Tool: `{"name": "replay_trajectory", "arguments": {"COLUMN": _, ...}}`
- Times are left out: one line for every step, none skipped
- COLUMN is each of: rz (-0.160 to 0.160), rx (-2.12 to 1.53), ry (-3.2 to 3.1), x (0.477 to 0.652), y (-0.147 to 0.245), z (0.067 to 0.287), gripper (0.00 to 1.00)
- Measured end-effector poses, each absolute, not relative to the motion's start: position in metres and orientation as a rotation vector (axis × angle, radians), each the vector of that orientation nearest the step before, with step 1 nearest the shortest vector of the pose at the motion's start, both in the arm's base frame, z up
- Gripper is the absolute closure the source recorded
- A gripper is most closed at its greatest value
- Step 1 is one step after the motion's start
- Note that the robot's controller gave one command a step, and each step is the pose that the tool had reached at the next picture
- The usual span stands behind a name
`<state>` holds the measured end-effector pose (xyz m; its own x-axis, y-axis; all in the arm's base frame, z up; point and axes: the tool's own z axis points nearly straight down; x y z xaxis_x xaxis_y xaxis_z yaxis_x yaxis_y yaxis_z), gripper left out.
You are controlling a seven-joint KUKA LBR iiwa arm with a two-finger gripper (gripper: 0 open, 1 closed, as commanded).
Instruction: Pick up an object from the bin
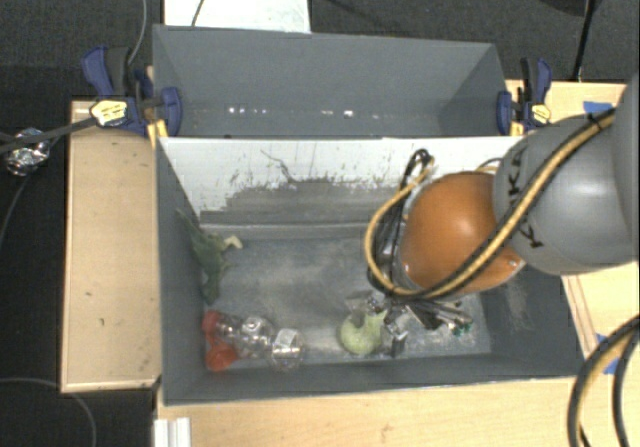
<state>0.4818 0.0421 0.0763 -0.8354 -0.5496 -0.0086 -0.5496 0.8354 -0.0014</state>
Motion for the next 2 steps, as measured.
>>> {"name": "replay_trajectory", "arguments": {"rz": 0.001, "rx": -0.896, "ry": 2.999, "x": 0.4822, "y": 0.0421, "z": 0.086, "gripper": 1.0}}
{"name": "replay_trajectory", "arguments": {"rz": 0.001, "rx": -0.896, "ry": 2.997, "x": 0.4828, "y": 0.0421, "z": 0.093, "gripper": 1.0}}
